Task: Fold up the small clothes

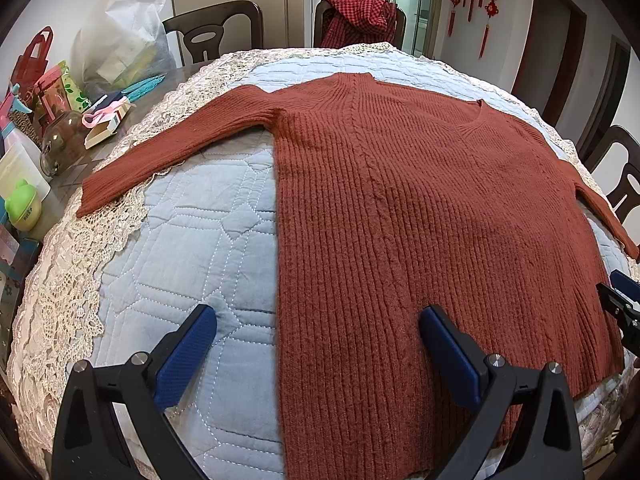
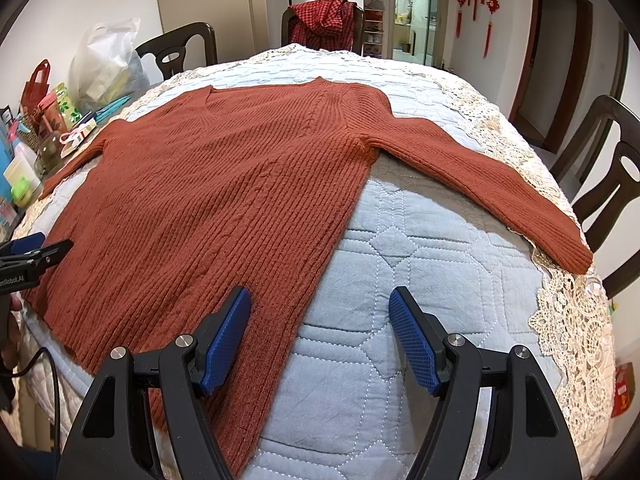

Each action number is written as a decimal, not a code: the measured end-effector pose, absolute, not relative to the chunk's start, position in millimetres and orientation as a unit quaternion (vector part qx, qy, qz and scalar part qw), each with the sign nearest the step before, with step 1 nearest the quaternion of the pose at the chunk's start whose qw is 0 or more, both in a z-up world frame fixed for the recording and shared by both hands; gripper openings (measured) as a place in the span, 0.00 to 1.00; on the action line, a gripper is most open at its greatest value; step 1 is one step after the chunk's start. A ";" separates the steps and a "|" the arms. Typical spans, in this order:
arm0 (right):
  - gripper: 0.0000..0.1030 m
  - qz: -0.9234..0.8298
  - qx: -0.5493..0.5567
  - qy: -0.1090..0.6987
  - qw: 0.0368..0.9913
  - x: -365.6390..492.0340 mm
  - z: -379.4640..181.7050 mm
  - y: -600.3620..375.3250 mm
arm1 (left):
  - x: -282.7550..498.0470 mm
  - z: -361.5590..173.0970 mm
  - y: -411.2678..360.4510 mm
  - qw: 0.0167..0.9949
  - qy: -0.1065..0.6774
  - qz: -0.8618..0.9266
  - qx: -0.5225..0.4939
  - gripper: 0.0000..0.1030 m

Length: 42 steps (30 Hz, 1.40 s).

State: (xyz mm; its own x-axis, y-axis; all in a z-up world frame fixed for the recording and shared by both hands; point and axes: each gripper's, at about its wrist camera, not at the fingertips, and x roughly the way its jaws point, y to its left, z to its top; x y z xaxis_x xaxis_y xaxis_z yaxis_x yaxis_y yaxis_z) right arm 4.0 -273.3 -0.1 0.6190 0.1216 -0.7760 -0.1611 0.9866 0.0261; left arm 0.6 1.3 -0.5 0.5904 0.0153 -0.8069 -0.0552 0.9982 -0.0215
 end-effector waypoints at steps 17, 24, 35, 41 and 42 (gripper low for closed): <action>0.70 0.079 -0.024 0.430 0.899 3.9 0.0 -273.1 | -1.2 -1.0 3.4 0.892 0.451 0.021 -0.023 1.00; 0.70 0.079 -0.024 0.430 0.899 4.0 0.2 -272.9 | -1.6 -1.1 4.1 0.892 0.450 0.021 -0.023 1.00; 0.70 0.078 -0.025 0.429 0.899 4.3 0.1 -272.7 | -2.2 -1.0 4.6 0.894 0.447 0.023 -0.024 1.00; 0.70 0.078 -0.024 0.430 0.899 4.4 -0.1 -272.4 | -2.5 -0.9 3.3 0.895 0.446 0.024 -0.024 1.00; 0.70 0.078 -0.024 0.430 0.899 4.6 -0.2 -272.7 | -2.4 -0.8 3.1 0.895 0.445 0.024 -0.024 1.00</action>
State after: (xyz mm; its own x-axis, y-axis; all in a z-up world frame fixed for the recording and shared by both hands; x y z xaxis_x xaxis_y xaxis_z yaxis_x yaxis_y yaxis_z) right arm 4.6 -272.7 -0.2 0.6178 0.1193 -0.7773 -0.1603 0.9868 0.0240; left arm -2.4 3.1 -0.8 0.6025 0.0222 -0.7978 -0.0654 0.9976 -0.0216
